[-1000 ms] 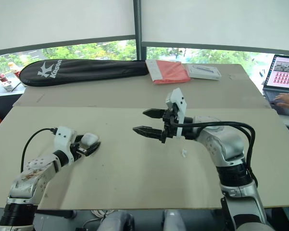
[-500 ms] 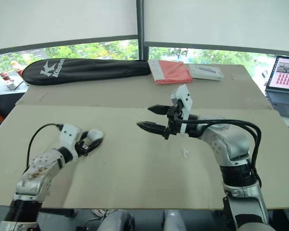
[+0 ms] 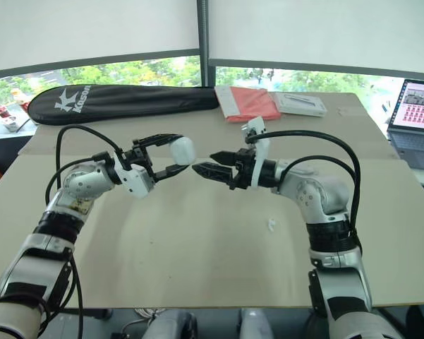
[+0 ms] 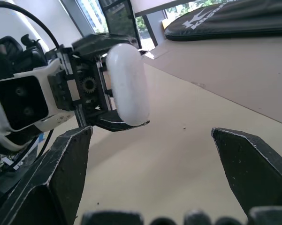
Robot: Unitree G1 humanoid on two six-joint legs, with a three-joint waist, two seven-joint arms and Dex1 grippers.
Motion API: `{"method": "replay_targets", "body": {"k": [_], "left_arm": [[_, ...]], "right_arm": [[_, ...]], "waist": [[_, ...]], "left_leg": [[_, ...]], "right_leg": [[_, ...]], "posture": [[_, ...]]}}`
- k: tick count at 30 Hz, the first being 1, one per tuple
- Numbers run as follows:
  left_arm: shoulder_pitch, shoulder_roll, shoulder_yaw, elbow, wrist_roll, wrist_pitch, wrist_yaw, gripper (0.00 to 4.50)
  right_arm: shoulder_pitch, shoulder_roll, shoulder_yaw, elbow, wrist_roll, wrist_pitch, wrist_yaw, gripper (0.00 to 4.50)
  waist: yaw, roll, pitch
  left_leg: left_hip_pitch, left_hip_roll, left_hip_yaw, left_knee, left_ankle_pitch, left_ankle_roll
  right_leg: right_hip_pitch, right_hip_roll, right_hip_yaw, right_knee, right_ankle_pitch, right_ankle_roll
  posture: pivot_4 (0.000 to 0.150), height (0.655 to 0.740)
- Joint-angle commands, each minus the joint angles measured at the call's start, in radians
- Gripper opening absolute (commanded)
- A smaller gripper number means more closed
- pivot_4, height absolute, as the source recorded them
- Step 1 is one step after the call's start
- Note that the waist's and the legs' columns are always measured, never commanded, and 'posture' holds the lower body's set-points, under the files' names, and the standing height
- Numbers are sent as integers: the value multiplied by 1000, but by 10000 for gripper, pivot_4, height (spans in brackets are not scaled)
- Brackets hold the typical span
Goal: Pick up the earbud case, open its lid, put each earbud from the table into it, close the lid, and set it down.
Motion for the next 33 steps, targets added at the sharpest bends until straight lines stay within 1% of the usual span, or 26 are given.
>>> {"method": "replay_targets", "body": {"k": [1, 7, 20, 23, 26, 27, 30, 31, 33], "left_arm": [[-62, 2, -17, 85, 24, -114, 25, 25683], [-107, -21, -38, 150, 78, -187, 68, 25683], [-136, -27, -48, 187, 166, -211, 164, 25683], [-138, -27, -52, 190, 184, -213, 184, 25683], [-144, -27, -56, 198, 200, -214, 202, 25683], [-146, -26, -58, 201, 204, -216, 208, 25683], [-151, -25, -62, 208, 218, -219, 225, 25683], [-152, -25, -64, 210, 221, -220, 229, 25683], [-155, -25, -67, 214, 227, -220, 238, 25683]], "right_arm": [[-44, 28, -10, -25, 17, -4, -20, 45000], [-57, 56, 1, -15, -1, -9, -43, 45000], [-66, 54, 30, 2, -29, -13, -34, 45000], [-67, 53, 31, 4, -35, -13, -28, 36787], [-68, 52, 30, 8, -38, -15, -26, 25998], [-69, 53, 28, 9, -38, -15, -26, 23289], [-72, 52, 27, 10, -40, -16, -22, 12239], [-72, 52, 26, 11, -42, -16, -21, 9588], [-72, 49, 28, 10, -46, -18, -14, 9420]], "waist": [[-1, 0, 0], [-2, 0, 0], [-9, 0, 0], [-9, 0, 0], [-9, 0, 0], [-9, 0, 0], [-9, 0, 0], [-10, 0, 0], [-9, 0, 0]], "left_leg": [[0, 0, 0, 0, 0, 0], [0, 0, 0, 0, 0, 0], [-1, 1, -1, 1, 0, 0], [-1, 1, -1, 1, 0, 0], [-1, 1, -1, 0, 0, 0], [-1, 1, -1, 0, 0, 0], [-1, 1, -1, 0, 0, 0], [-1, 1, -1, 1, 0, 0], [-1, 1, -1, 1, 0, 0]], "right_leg": [[0, 0, 0, 0, 0, 0], [0, 0, 0, 0, 0, 1], [0, 0, 0, 1, 0, 1], [0, 0, 0, 1, 0, 1], [0, 0, 0, 1, 0, 1], [0, 0, 0, 1, 0, 1], [0, 0, 0, 0, 0, 1], [0, 0, 0, 1, 0, 1], [0, 0, 0, 1, 0, 1]], "posture": [[1500, 7400], [1500, 7400], [1500, 7400], [1500, 7400], [1500, 7400], [1500, 7400], [1500, 7400], [1500, 7400], [1500, 7400]]}}
